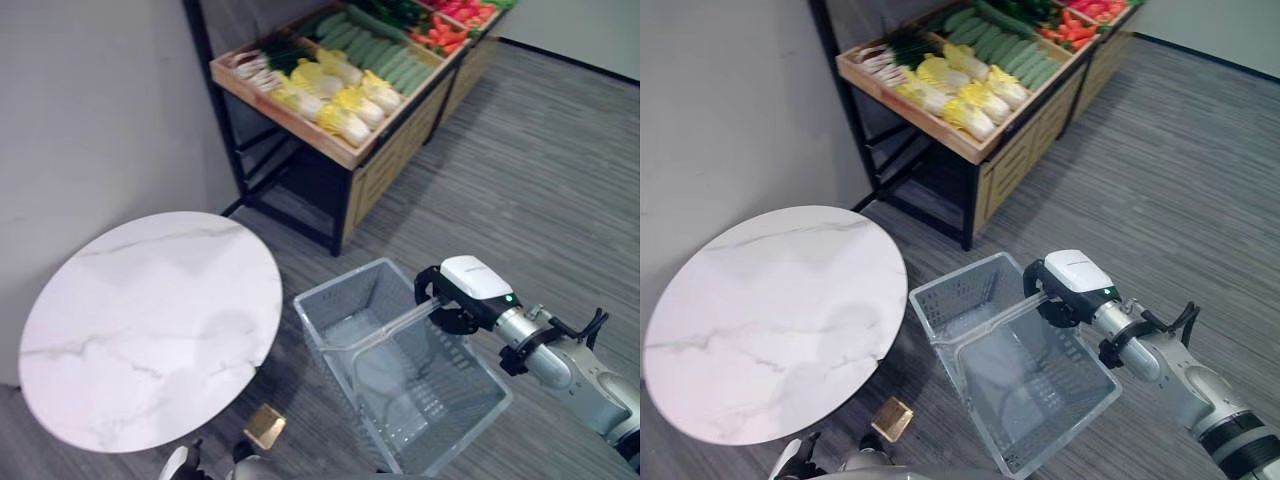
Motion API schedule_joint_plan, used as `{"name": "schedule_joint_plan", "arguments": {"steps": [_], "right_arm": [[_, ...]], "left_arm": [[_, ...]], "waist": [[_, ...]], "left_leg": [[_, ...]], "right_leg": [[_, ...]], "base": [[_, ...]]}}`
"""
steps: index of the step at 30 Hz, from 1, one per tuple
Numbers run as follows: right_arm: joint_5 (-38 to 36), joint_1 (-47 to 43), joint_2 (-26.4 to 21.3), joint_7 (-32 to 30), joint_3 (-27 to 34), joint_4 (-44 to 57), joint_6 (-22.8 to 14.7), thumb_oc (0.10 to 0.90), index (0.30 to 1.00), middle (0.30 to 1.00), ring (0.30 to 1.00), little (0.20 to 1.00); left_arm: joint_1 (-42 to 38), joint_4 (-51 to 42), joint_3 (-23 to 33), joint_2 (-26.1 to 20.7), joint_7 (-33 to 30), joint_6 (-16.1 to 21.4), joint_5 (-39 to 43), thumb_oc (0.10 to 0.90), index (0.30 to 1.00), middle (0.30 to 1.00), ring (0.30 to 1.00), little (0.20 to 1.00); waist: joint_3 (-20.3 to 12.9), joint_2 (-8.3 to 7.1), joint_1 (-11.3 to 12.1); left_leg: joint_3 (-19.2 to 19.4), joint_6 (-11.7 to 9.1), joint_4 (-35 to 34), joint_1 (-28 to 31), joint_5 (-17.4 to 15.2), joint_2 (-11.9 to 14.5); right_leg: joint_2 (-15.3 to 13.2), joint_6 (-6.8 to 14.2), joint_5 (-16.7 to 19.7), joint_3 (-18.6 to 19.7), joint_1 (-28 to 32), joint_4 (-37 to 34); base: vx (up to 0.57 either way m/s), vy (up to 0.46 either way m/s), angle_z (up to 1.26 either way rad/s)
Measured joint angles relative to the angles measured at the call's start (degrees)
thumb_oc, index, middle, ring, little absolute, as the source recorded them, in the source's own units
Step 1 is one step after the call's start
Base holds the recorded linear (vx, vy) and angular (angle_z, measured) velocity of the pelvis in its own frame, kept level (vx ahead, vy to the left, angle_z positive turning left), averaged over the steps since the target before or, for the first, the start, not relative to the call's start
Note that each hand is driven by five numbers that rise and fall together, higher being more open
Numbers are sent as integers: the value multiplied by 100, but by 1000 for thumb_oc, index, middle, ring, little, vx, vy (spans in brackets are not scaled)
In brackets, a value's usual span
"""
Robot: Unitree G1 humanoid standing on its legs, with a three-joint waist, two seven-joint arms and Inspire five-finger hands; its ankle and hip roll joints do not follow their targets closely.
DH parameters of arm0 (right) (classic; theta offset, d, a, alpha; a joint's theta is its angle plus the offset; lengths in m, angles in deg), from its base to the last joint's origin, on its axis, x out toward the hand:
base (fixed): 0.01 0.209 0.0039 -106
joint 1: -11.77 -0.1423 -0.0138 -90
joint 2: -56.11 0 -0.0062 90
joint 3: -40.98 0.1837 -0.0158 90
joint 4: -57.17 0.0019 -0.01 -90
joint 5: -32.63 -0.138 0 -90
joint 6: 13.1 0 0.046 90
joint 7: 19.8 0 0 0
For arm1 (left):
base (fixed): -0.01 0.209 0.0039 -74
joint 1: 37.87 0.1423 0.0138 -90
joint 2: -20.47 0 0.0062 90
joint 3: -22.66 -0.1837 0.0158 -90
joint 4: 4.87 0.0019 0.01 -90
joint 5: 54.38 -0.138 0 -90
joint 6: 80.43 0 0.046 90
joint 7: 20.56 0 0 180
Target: Get the vegetables into the basket
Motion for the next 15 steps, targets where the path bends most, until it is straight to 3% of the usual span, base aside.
{"name": "schedule_joint_plan", "arguments": {"steps": [3, 4, 5, 6, 7, 8, 9, 11, 15], "right_arm": [[-23, 637, -16, -11, 609, -263, 62, 400, 300, 300, 300, 300], [-102, 975, -2, -40, 1030, -426, 43, 400, 300, 300, 300, 300], [-113, 1067, 6, -50, 1122, -446, 44, 400, 300, 300, 300, 300], [-116, 907, 68, -86, 1004, -579, 39, 400, 300, 300, 300, 300], [-114, 461, 260, -85, 712, -875, 53, 400, 300, 300, 300, 300], [-125, 117, 388, -116, 463, -1059, 101, 400, 300, 300, 300, 300], [-131, 49, 178, -129, 412, -930, 95, 400, 300, 300, 300, 300], [-154, 46, 149, -130, 404, -972, 182, 400, 300, 300, 300, 300], [-231, -83, 310, -131, 258, -1061, 190, 400, 300, 300, 300, 300]], "left_arm": [[12, -60, -148, 161, -4, -11, -1, 900, 1000, 1000, 1000, 1000], [38, -175, -273, 194, -8, -16, 1, 900, 1000, 1000, 1000, 1000], [74, -210, -264, 197, -9, -14, 8, 900, 1000, 1000, 1000, 1000], [138, -249, -245, 200, -35, -11, 63, 900, 1000, 1000, 1000, 1000], [222, -315, -243, 182, -110, 9, 147, 900, 1000, 1000, 1000, 1000], [257, -366, -239, 185, -140, 39, 202, 900, 1000, 1000, 1000, 1000], [161, -355, -238, 294, -133, 112, 193, 900, 1000, 1000, 1000, 1000], [54, -350, -170, 325, -192, 166, 246, 900, 1000, 1000, 1000, 1000], [-64, -435, -135, 337, -208, 257, 278, 900, 1000, 1000, 1000, 1000]], "waist": [[107, 337, -224], [152, 537, -246], [171, 616, -265], [281, 508, -237], [338, 389, -150], [338, 230, 10], [404, 167, 71], [405, 179, 96], [440, 161, 243]], "left_leg": [[-35, -27, -98, 13, 371, 94], [-171, -163, 12, 54, 531, 241], [-263, -258, 149, 59, 615, 365], [-848, -191, 439, 14, 665, 375], [-1705, -106, 864, -56, 724, 295], [-2704, -443, 781, -114, 254, -56], [-3322, -701, -315, -82, -225, -671], [-3650, -625, -918, -278, -195, -1096], [-4192, -421, -1004, -630, -71, -1615]], "right_leg": [[122, -57, 19, 141, -117, -18], [170, -278, -177, 264, -224, 221], [249, -363, -235, 375, -297, 326], [315, -505, -230, 654, -343, 380], [301, -588, -190, 980, -465, 434], [210, -684, -101, 1438, -605, 409], [54, -687, 129, 1741, -677, 96], [181, -744, 258, 1975, -592, -198], [516, -764, 307, 2329, -463, -443]], "base": [[-58, -357, -27], [-123, -261, -50], [-83, -160, -72], [4, -126, -111], [63, -68, -170], [103, -80, -207], [94, -70, -168], [95, -67, -86], [42, 13, -65]]}}
